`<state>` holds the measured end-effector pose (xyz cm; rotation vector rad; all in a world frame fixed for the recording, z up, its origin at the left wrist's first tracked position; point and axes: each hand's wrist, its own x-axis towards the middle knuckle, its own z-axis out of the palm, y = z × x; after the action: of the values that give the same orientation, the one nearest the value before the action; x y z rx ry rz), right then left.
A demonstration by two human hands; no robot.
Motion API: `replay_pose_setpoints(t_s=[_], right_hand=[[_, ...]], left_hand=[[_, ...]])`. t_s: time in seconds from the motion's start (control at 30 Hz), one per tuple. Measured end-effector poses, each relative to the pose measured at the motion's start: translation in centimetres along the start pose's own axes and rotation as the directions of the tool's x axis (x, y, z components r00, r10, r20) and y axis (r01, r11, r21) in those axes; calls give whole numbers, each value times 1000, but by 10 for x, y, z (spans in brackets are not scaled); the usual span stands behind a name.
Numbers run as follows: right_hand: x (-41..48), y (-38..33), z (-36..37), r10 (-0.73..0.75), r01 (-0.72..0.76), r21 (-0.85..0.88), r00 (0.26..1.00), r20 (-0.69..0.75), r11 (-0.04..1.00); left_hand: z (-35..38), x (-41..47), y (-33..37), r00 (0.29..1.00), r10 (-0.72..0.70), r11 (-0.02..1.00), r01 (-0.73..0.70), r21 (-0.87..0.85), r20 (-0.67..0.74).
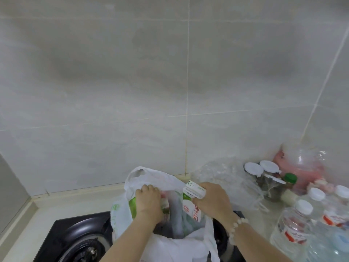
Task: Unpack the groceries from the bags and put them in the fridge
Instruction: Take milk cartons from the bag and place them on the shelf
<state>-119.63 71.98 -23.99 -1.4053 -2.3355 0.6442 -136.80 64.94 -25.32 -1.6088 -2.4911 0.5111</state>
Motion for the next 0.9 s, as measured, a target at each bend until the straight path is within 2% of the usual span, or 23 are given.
replay_pose_setpoints(t_s=[0.13, 0.3, 0.53, 0.73, 0.9], right_hand=[[-7, 18, -3, 29, -29, 23, 1000, -4, 999], [-18, 39, -15, 15, -14, 69, 1000, -4, 997], [-18, 53, -19, 33, -32, 68, 999, -17, 997], [-13, 42, -12, -36, 36, 33, 999, 10, 999], [-9, 33, -4, -71, 70, 37, 997, 26, 997]], left_hand=[[3, 9, 28, 991, 129, 990, -130, 55, 23], [18, 19, 35, 991, 113, 975, -125, 186, 72], [29, 26, 27, 993, 85, 963, -102, 248, 79], [28, 26, 26, 998, 33, 994, -38, 103, 48], [31, 27, 25, 993, 91, 985, -101, 141, 75]])
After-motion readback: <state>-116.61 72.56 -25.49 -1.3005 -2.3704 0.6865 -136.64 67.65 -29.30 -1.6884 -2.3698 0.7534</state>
